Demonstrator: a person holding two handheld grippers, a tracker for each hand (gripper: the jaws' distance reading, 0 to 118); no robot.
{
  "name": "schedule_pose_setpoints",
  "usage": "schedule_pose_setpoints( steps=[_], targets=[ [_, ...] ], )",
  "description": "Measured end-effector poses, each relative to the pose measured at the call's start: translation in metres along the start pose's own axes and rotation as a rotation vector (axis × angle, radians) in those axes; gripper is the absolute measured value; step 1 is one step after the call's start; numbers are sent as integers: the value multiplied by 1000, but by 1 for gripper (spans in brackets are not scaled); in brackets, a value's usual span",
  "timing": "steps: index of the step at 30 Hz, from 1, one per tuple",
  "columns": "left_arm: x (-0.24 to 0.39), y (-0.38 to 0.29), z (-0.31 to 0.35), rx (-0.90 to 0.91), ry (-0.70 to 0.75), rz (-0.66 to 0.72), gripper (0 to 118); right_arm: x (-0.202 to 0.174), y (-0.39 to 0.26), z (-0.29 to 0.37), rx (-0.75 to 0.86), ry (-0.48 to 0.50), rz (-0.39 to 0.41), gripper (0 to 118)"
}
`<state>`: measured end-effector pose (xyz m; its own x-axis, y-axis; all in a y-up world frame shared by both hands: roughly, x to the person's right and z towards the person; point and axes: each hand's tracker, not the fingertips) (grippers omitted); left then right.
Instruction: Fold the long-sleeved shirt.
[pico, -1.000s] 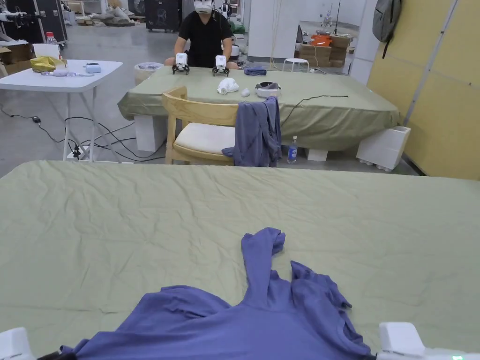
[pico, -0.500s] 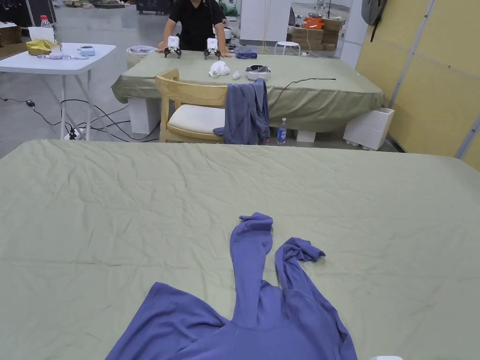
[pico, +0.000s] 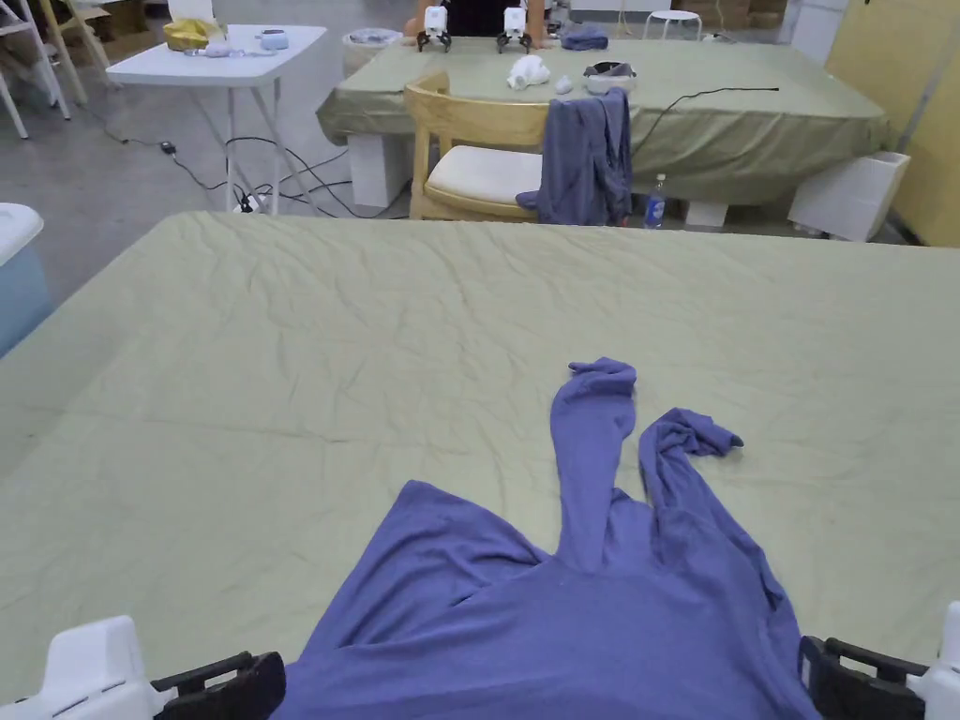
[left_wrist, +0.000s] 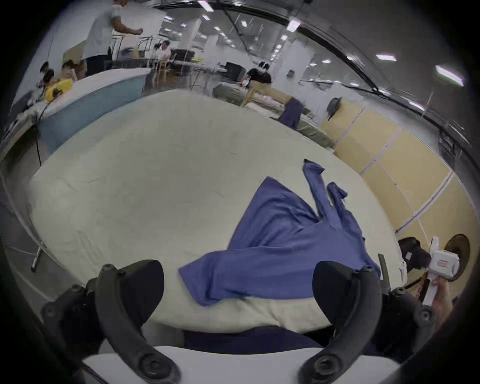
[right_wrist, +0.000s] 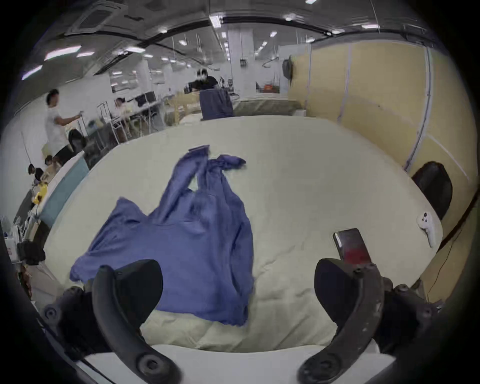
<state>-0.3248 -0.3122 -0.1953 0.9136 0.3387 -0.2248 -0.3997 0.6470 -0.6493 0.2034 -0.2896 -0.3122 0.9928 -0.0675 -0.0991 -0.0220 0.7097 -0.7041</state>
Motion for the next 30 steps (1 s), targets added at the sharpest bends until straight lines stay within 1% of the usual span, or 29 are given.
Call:
schedule_pose_setpoints(
  steps=[1,2,3,4,5,6,7,8,9,10,11,12,14,15,16,17,18,19,20,21,22,23,24,27,28,29,30],
  targets=[
    [1,-2,2,-16,-10,1,113,-3,0,4,0,15,-9,118],
    [1,-5,3,-61,-34,10,103,-6,-4,7,0,30,-22,112],
    [1,-7,4,-79,-31,14,67,-10,-6,11,0,50,-33,96],
    [1,-10,3,-103,6,18,17,-14,-8,14,-4,63,-35,48],
    [4,-14,-2,-137,88,29,4,-18,-10,14,-15,61,-32,6],
    [6,-18,-2,-131,129,68,3,-21,-13,12,-32,55,-33,4],
    [3,-18,-6,-119,115,87,3,-24,-16,12,-43,45,-33,4],
    [-1,-17,-11,-116,64,93,7,-26,-17,11,-54,59,-18,4],
    [-4,-14,-19,-121,35,95,35,-28,-18,10,-60,81,-3,4],
    [-5,-10,-28,-126,60,94,71,-30,-20,9,-61,88,0,4],
    [-5,-7,-40,-132,92,88,104,-33,-20,8,-64,92,7,4],
    [-8,-5,-54,-136,111,67,118,-35,-20,7,-66,99,19,4],
    [-12,-3,-77,-107,111,41,110,-38,-18,4,-69,109,36,4],
    [-13,-4,-92,-126,170,-11,102,-40,-16,2,-69,112,37,4],
    [-11,-6,-103,-169,226,-48,90,-41,-15,0,-69,117,38,4],
    [-16,-10,-116,-224,272,-81,75,-43,-12,-4,-75,124,38,4],
    [-14,-16,-126,-255,252,-109,49,-45,-10,-9,-81,128,43,4],
    [-12,-20,-133,-269,222,-123,38,-47,-7,-14,-86,127,47,4],
    [-12,-27,-137,-311,170,-108,30,-50,-3,-20,-96,125,54,4],
    [-10,-29,-137,-303,179,-113,4,-53,3,-28,-105,130,64,4],
    [-6,-29,-134,-292,181,-135,4,-56,9,-35,-112,137,77,4],
    [-2,-24,-132,-304,142,-165,4,-62,18,-44,-118,148,97,4],
    [0,-19,-127,-274,172,-181,4,-68,28,-55,-121,158,120,4],
    [0,-11,-111,-251,145,-198,4,-90,64,-99,-130,208,200,5],
    [1,-8,-107,-241,137,-190,4,-98,76,-115,-134,215,208,16],
    [-1,-6,-101,-233,126,-177,4,-108,91,-136,-140,239,224,43],
    [-1,-4,-98,-222,114,-161,4,-117,105,-162,-171,259,242,94]
  ],
)
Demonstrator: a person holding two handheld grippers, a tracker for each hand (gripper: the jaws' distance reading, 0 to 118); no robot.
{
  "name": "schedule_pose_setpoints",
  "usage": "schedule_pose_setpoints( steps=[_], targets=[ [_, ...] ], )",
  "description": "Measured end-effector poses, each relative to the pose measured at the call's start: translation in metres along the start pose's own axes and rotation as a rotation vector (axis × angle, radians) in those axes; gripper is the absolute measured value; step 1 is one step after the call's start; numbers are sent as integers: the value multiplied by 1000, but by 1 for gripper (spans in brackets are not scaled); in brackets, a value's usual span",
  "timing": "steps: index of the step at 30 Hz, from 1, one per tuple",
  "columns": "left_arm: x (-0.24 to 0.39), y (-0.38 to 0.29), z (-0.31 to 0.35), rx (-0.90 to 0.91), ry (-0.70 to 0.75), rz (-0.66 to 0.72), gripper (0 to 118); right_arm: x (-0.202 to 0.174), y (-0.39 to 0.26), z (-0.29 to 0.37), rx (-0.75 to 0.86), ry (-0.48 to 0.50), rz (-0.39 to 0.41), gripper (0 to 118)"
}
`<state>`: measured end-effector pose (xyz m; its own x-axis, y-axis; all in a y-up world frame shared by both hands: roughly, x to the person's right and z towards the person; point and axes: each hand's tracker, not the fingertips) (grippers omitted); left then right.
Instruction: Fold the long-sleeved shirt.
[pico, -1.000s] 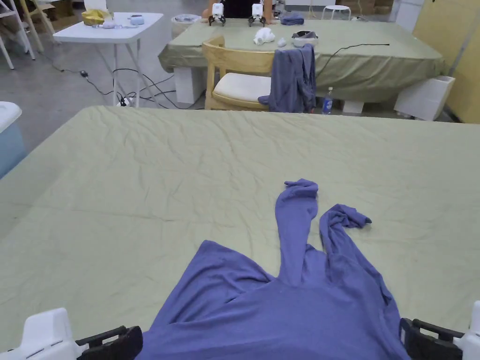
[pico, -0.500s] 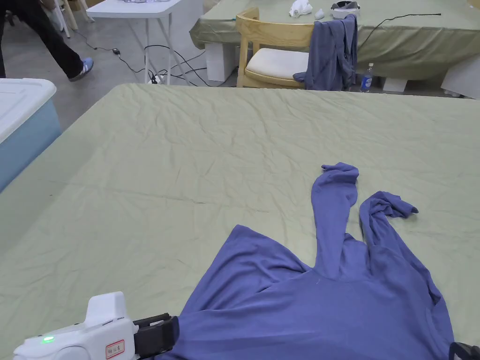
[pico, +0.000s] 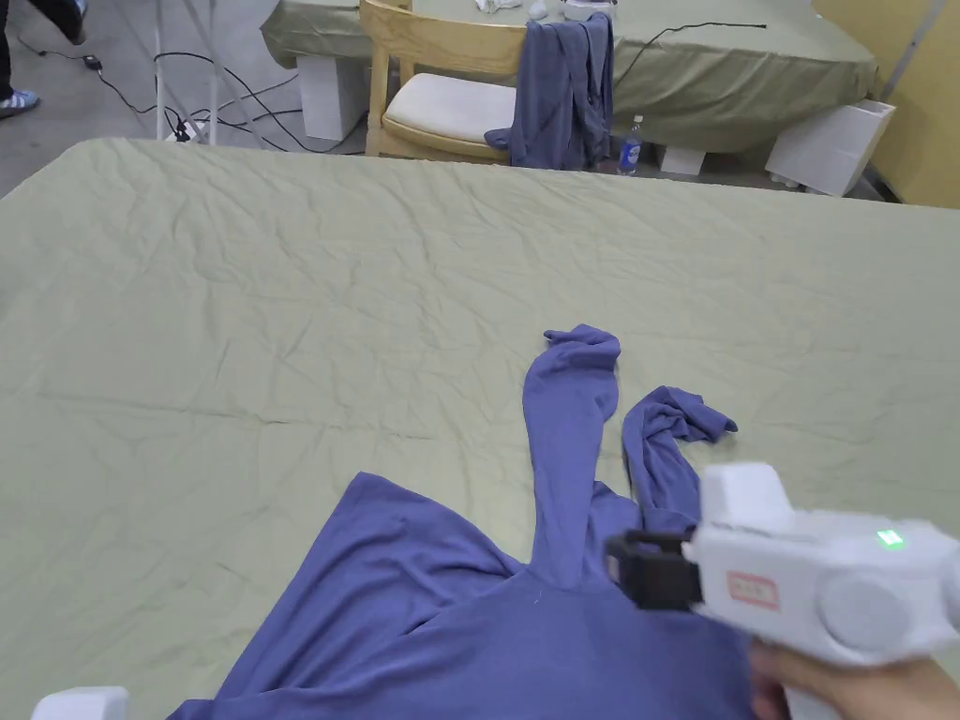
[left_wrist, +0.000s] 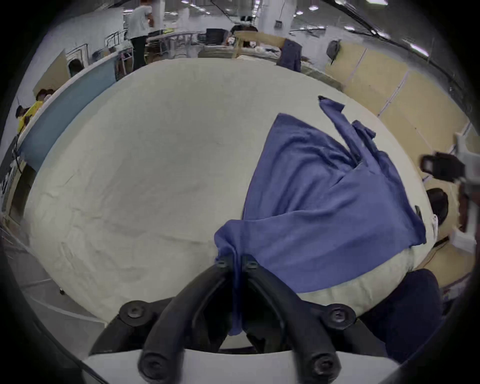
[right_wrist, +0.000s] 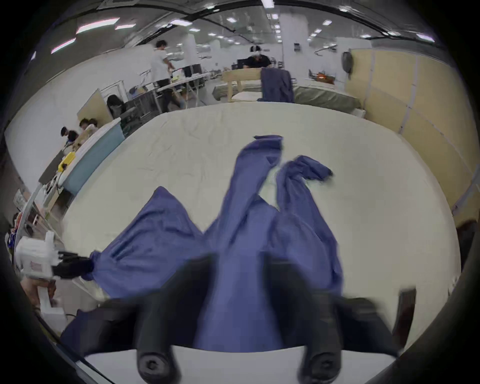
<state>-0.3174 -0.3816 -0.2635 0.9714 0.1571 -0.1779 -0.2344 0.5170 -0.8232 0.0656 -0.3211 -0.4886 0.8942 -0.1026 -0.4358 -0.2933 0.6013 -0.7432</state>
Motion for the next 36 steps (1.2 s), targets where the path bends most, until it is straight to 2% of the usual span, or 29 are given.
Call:
schedule_pose_setpoints(
  steps=[1,2,3,6,8,9,10,11,12,13,14,15,17,18,21,26,28,32,36],
  targets=[
    [0,1,3,3,-7,6,4,0,15,-20,-31,-2,5,118],
    [0,2,5,6,-15,12,4,0,25,-39,-54,-35,-60,118],
    [-1,2,6,9,-17,14,4,-3,42,-68,-44,-76,-18,114],
    [-1,4,9,21,-19,22,4,-4,67,-124,-169,-129,20,115],
    [-3,4,9,22,-26,34,4,-18,70,-137,-234,-166,-14,112],
    [-4,5,10,23,-30,42,4,-20,69,-146,-287,-158,-21,103],
    [-5,5,10,23,-31,47,4,-22,65,-154,-342,-155,-27,88],
    [-6,5,10,21,-32,49,4,-22,59,-160,-403,-172,-41,69],
    [-6,5,12,22,-32,51,4,-20,53,-164,-450,-176,-52,66],
    [-6,5,13,25,-31,49,4,-20,52,-155,-387,-165,-45,56],
    [-6,6,15,28,-40,49,4,-21,56,-144,-358,-168,-51,26],
    [-5,5,17,30,-43,46,4,-21,57,-137,-356,-160,-65,10],
    [-3,7,23,45,-55,42,4,-3,53,-118,-306,-50,-140,10],
    [0,8,28,56,-60,38,4,1,53,-102,-261,-23,-140,10],
    [7,11,43,95,-75,37,4,3,46,-40,-117,-27,-112,10],
    [23,19,81,209,-97,30,4,0,14,109,194,43,-166,10],
    [32,23,99,269,-110,27,4,-4,-2,166,326,48,-154,10],
    [54,34,140,404,-148,35,4,-17,-32,260,550,-2,-142,10],
    [78,51,188,556,-196,48,4,-23,-46,323,719,-33,-184,10]
  ],
)
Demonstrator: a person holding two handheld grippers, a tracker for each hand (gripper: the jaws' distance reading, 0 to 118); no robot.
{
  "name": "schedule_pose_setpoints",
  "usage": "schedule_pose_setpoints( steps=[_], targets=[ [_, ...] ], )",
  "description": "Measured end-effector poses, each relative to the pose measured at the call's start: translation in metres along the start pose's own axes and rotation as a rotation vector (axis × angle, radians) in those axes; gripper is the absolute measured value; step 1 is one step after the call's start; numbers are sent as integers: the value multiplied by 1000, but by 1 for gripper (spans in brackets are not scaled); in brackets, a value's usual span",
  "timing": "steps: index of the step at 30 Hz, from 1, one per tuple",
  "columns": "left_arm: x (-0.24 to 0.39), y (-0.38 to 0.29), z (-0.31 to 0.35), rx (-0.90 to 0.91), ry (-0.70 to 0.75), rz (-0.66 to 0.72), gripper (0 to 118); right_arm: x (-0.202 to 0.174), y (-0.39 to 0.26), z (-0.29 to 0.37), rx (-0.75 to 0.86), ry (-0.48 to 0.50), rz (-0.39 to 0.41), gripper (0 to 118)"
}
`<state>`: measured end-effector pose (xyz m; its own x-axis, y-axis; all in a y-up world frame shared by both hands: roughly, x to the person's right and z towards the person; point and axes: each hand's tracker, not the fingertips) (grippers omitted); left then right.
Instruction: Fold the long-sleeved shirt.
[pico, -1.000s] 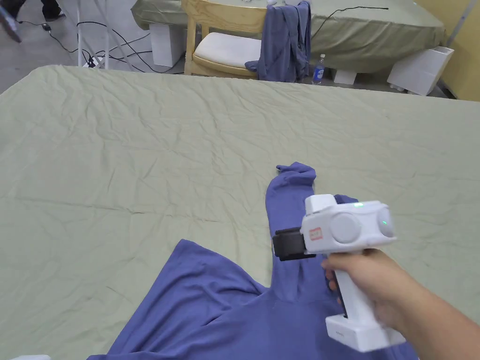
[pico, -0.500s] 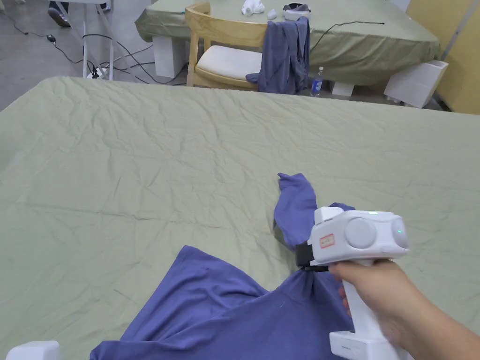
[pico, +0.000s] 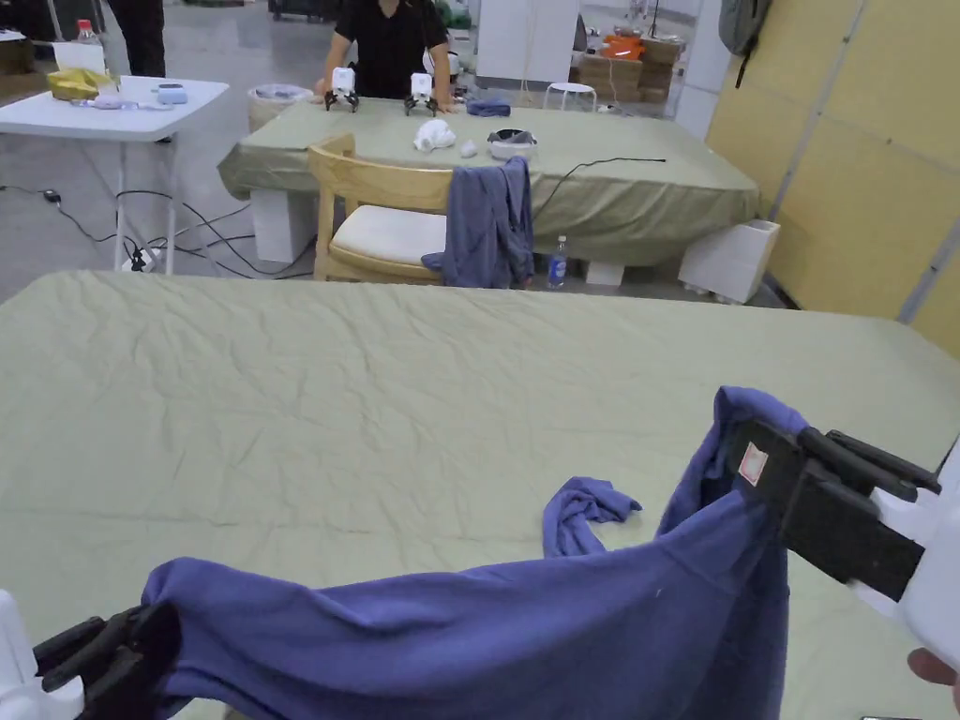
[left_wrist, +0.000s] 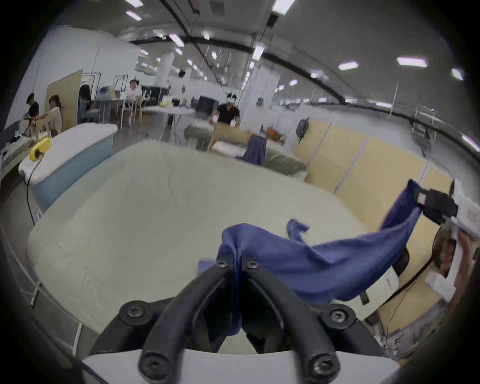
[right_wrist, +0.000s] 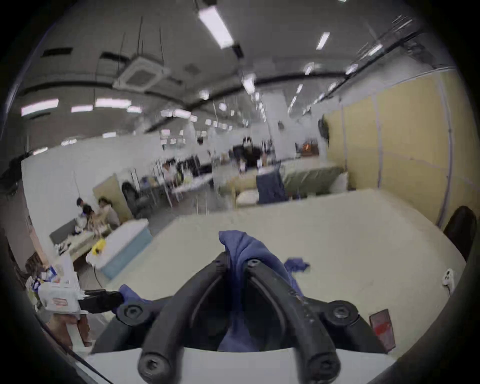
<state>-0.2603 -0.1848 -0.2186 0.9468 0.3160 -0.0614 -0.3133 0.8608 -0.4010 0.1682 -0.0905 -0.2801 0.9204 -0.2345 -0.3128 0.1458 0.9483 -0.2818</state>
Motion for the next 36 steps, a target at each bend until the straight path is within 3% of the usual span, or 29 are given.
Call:
schedule_pose_setpoints(
  steps=[6,10,15,22,25,29,36],
  targets=[
    [40,67,36,195,-84,3,4,-12,53,39,202,4,-11,10],
    [57,122,33,246,-98,-58,4,-20,103,19,225,-13,33,10],
    [60,205,7,273,-114,-76,4,-19,177,-44,169,-5,-1,10],
    [60,312,-35,368,-106,-117,4,-23,278,-136,141,-87,134,10],
    [64,356,-58,388,-114,-136,4,-23,322,-173,121,-94,111,10],
    [73,406,-93,407,-82,-167,4,-32,378,-221,120,-172,169,10],
    [64,461,-173,396,-23,-150,4,-35,426,-283,114,-258,117,10]
  ],
)
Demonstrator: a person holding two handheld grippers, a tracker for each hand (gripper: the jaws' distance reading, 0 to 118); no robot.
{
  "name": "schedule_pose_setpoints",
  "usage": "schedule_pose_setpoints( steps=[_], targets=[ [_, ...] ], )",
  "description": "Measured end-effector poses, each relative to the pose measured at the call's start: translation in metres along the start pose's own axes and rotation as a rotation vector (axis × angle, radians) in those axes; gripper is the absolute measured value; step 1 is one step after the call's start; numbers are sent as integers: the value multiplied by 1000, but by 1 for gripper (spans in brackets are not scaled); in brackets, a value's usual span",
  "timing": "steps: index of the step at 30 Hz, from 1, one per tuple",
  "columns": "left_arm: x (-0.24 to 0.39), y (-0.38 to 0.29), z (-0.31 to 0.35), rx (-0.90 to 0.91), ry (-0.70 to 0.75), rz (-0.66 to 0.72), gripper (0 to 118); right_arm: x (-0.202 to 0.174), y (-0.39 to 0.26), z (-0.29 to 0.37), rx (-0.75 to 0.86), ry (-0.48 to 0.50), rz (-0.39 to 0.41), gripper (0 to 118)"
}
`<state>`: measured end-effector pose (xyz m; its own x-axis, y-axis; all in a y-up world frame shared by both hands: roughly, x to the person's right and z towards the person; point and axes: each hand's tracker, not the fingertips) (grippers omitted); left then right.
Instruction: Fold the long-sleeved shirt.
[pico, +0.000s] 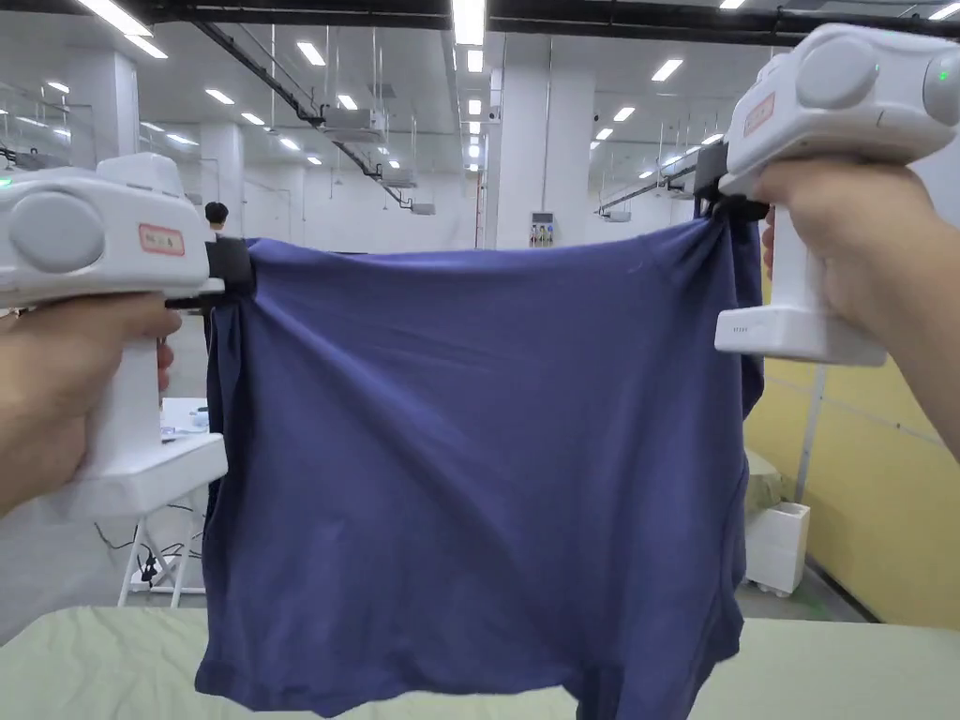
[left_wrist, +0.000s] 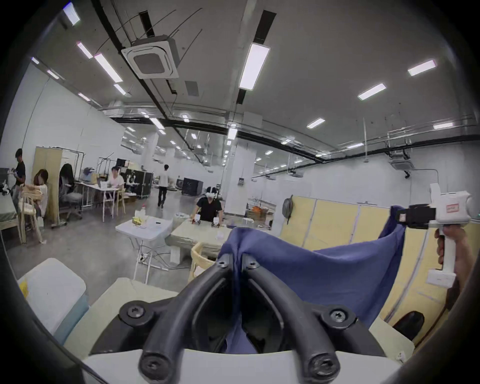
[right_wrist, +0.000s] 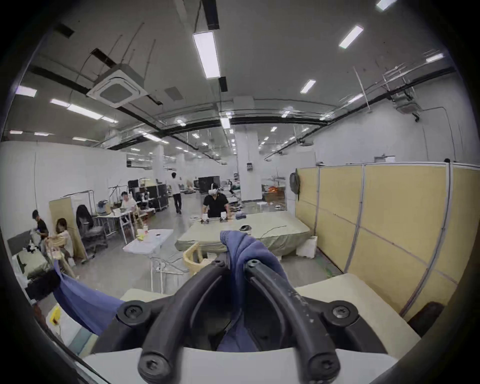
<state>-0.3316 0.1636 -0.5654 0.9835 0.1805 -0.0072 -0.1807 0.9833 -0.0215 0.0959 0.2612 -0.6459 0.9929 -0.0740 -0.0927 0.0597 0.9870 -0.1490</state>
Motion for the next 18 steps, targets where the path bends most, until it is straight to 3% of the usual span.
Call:
schedule_pose_setpoints(
  steps=[7,18],
  targets=[
    [-16,-58,-66,-33,8,-111,4,-6,-69,-72,-74,-43,95,10],
    [-80,-354,-128,-531,94,-70,4,16,-396,-170,-634,-29,108,10]
  ],
)
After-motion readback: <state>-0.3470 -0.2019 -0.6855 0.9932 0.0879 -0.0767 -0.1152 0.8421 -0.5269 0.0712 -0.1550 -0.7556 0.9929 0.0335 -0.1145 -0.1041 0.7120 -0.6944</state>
